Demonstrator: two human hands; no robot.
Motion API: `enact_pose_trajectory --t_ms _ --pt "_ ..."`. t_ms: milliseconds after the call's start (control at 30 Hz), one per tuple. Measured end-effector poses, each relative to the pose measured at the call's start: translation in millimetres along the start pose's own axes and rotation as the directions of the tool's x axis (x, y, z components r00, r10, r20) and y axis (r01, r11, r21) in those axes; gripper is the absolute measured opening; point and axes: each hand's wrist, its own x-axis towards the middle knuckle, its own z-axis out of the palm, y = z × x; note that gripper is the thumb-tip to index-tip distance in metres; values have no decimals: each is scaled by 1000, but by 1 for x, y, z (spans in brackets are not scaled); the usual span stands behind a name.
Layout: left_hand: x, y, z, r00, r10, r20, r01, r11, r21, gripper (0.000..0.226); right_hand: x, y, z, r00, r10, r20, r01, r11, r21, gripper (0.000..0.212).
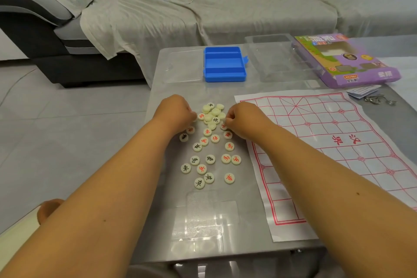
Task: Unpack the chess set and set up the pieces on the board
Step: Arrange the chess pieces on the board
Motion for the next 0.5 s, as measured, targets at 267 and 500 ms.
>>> enact_pose_trajectory --t_ms 267,500 --pt "1 -12 -4 998 19 -62 -20 1000 -19 19 4 5 -2 995 -24 -100 30 998 59 15" --pt "-2 14 8 952 279 124 -283 959 17 29 -4 -7 3 963 -271 10 271 962 -46 25"
